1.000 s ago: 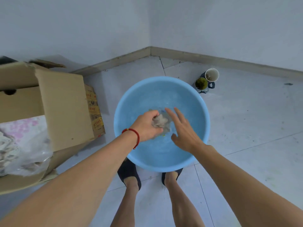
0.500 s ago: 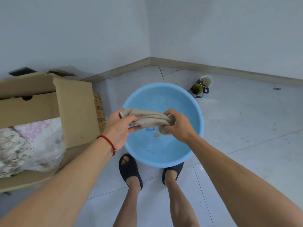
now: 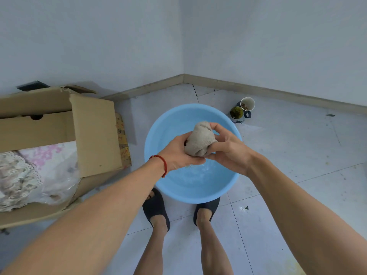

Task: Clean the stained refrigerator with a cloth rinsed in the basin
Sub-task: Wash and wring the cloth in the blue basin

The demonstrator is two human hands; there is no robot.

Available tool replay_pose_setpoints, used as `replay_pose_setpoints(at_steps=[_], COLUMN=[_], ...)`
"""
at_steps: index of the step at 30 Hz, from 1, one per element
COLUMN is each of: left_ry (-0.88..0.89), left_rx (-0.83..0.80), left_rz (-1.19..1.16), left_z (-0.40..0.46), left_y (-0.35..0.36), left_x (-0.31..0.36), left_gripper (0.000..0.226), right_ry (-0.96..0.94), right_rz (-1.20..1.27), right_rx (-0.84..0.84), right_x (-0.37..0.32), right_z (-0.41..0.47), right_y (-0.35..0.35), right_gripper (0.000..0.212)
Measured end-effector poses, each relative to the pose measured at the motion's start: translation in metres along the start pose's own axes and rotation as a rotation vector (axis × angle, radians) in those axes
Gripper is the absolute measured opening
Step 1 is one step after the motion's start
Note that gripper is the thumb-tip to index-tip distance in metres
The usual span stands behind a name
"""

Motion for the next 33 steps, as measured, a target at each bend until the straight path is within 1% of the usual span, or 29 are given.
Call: replay_pose_setpoints(at_steps=[1, 2, 3, 4, 5, 6, 7, 8, 9, 10, 11, 12, 13, 14, 15, 17, 18, 19, 21, 22, 24, 25, 26, 28, 30, 32, 33], left_ry=[0.033, 0.075, 0.149, 0.259, 0.381, 0.488, 0.571, 0.64, 0.673, 0.667, 0.634, 0.585, 0.562, 0.571, 0.542, 0.34, 0.239, 0.148, 0.036, -0.005, -0.127, -0.191, -0.268, -0.414, -0.524, -0.603, -0.628], left_rx=[0.054, 0.091, 0.122, 0.168, 0.201, 0.198, 0.178, 0.126, 0.082, 0.059, 0.065, 0.05, 0.027, -0.02, -0.06, -0.114, -0.122, -0.125, -0.088, -0.062, -0.021, -0.02, -0.022, -0.063, -0.15, -0.246, -0.274], left_rz=[0.065, 0.137, 0.242, 0.395, 0.558, 0.688, 0.82, 0.95, 1.029, 1.082, 1.101, 1.095, 1.089, 1.198, 1.315, 1.53, 1.589, 1.613, 1.594, 1.576, 1.419, 1.335, 1.229, 0.952, 0.643, 0.414, 0.384], left_z=[0.002, 0.003, 0.004, 0.005, 0.003, 0.001, 0.0, 0.001, 0.0, 0.002, 0.006, 0.01, 0.013, 0.017, 0.019, 0.029, 0.031, 0.034, 0.04, 0.043, 0.046, 0.046, 0.047, 0.043, 0.039, 0.032, 0.03], left_y=[-0.002, -0.002, -0.003, -0.004, -0.004, -0.001, 0.002, 0.007, 0.012, 0.012, 0.008, 0.003, 0.001, 0.002, 0.003, 0.002, 0.002, 0.002, 0.002, 0.003, 0.001, 0.0, -0.001, -0.001, 0.003, 0.006, 0.004], left_x=[0.006, 0.013, 0.023, 0.036, 0.049, 0.06, 0.066, 0.068, 0.068, 0.066, 0.065, 0.059, 0.056, 0.051, 0.046, 0.037, 0.036, 0.034, 0.03, 0.028, 0.021, 0.015, 0.009, -0.006, -0.015, -0.015, -0.014], left_gripper=[0.049, 0.042, 0.036, 0.03, 0.026, 0.026, 0.028, 0.03, 0.028, 0.02, 0.009, 0.002, 0.005, 0.005, 0.008, 0.02, 0.024, 0.025, 0.022, 0.019, 0.013, 0.011, 0.016, 0.023, 0.023, 0.022, 0.019], right_ry=[0.009, 0.02, 0.019, 0.024, 0.018, 0.029, 0.044, 0.082, 0.148, 0.214, 0.269, 0.309, 0.321, 0.328, 0.347, 0.355, 0.349, 0.343, 0.292, 0.256, 0.18, 0.133, 0.091, 0.0, -0.141, -0.324, -0.379], right_rz=[0.067, 0.152, 0.222, 0.27, 0.272, 0.244, 0.256, 0.318, 0.379, 0.438, 0.423, 0.353, 0.227, 0.093, -0.05, -0.436, -0.677, -0.909, -1.25, -1.347, -1.446, -1.482, -1.522, -1.646, -1.791, -1.925, -1.962], right_rx=[-0.05, -0.073, -0.05, 0.019, 0.106, 0.185, 0.176, 0.074, -0.057, -0.186, -0.268, -0.328, -0.344, -0.325, -0.293, -0.155, -0.074, 0.004, 0.117, 0.135, 0.133, 0.122, 0.111, 0.081, 0.073, 0.079, 0.084], right_x=[-0.001, -0.004, -0.006, -0.005, -0.001, 0.005, 0.013, 0.021, 0.031, 0.037, 0.041, 0.043, 0.04, 0.038, 0.036, 0.031, 0.029, 0.026, 0.02, 0.018, 0.018, 0.018, 0.016, 0.013, 0.009, 0.008, 0.007], right_z=[-0.004, -0.006, -0.008, -0.007, -0.006, -0.004, -0.001, 0.005, 0.008, 0.008, 0.006, 0.006, 0.005, 0.006, 0.009, 0.019, 0.026, 0.031, 0.038, 0.04, 0.044, 0.046, 0.046, 0.046, 0.044, 0.041, 0.039], right_y=[-0.001, -0.004, -0.007, -0.011, -0.017, -0.018, -0.013, -0.001, 0.013, 0.025, 0.028, 0.029, 0.028, 0.023, 0.02, 0.007, 0.0, -0.005, -0.005, -0.004, -0.004, -0.005, -0.005, -0.002, 0.001, 0.006, 0.008], right_gripper=[0.055, 0.048, 0.036, 0.027, 0.037, 0.051, 0.061, 0.072, 0.087, 0.1, 0.107, 0.109, 0.105, 0.095, 0.079, 0.04, 0.028, 0.024, 0.028, 0.031, 0.031, 0.027, 0.022, 0.016, 0.012, 0.018, 0.026])
Point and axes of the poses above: each hand's wrist, its own z-axis towards the middle knuckle, its own y-axis out of the palm, x = y × z, the point moved 7 cm from there along z, towards the middle knuckle, and after that the axes turned 3 degrees about -x, right-handed, at the moved point
